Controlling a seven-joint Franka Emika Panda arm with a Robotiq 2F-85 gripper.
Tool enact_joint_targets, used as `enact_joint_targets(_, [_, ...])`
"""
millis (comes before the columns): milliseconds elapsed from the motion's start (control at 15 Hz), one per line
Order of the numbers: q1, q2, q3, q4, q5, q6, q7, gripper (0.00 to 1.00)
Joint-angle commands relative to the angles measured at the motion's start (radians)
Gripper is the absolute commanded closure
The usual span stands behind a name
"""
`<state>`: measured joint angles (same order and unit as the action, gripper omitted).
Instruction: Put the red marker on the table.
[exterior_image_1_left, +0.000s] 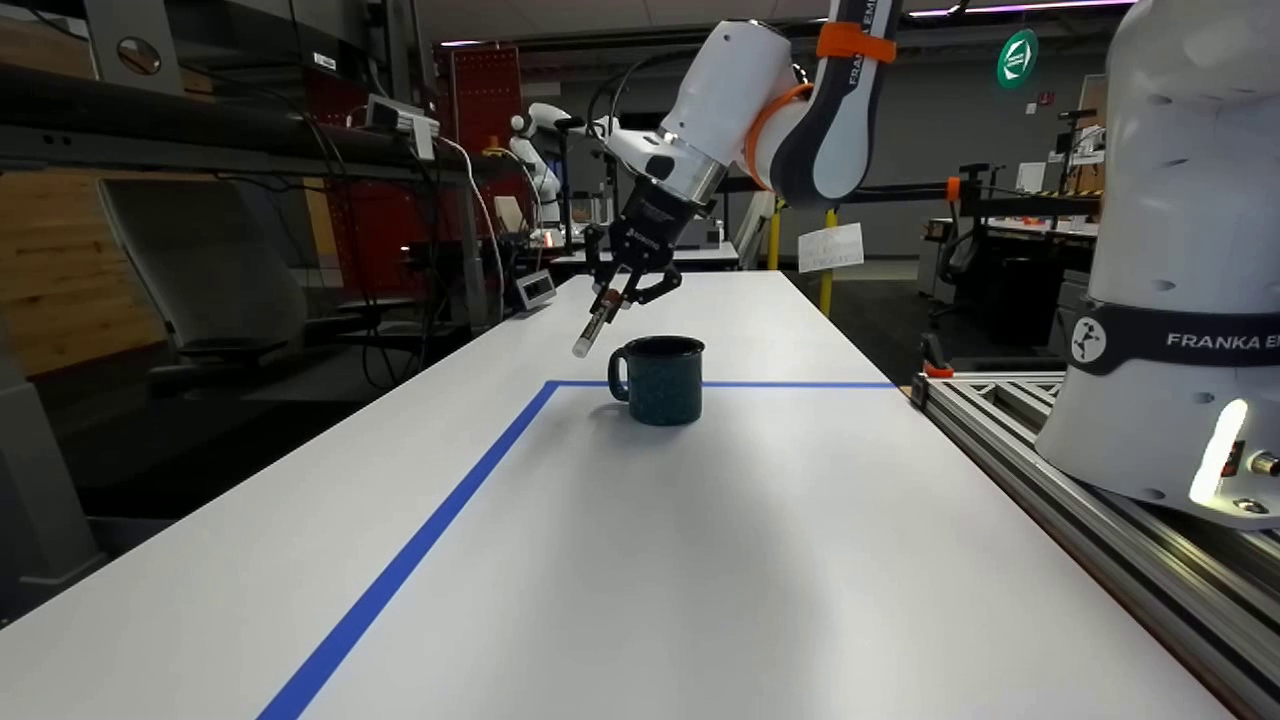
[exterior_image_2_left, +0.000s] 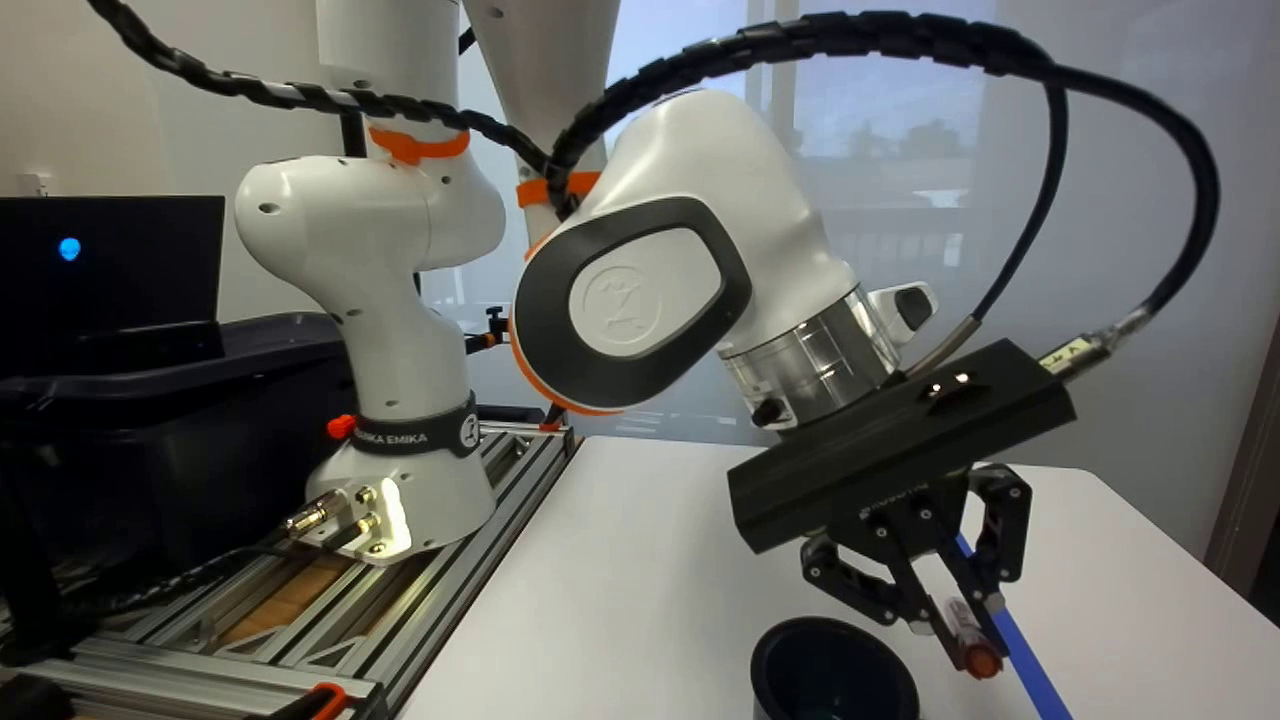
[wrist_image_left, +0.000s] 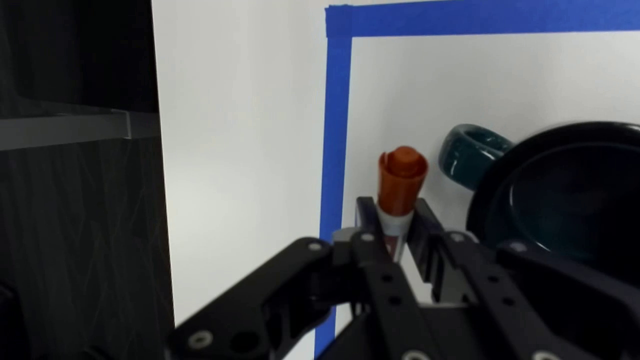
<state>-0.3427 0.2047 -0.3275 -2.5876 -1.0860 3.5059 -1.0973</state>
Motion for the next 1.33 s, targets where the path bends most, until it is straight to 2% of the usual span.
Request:
enact_joint_targets(0, [-0.038, 0.016, 0.031, 0.037, -0.073, -0.002, 0.062, 0.95])
enact_joint_targets(200, [-0.065, 0.02, 0.056, 0.054, -0.134, -0.026, 0.117, 0.95])
enact_joint_targets(467, [-0.094, 0.004, 0.087, 0.065, -0.184, -0.167, 0.184, 0.95])
enact_joint_targets(600, [-0.115, -0.002, 0.108, 0.065, -0.158, -0.215, 0.162, 0.95])
enact_joint_targets(933, [-0.168, -0.017, 0.161, 0.078, -0.112, -0.251, 0.114, 0.95])
enact_joint_targets(1267, [-0.252, 0.001, 0.258, 0.116, -0.038, -0.27, 0.057, 0.95])
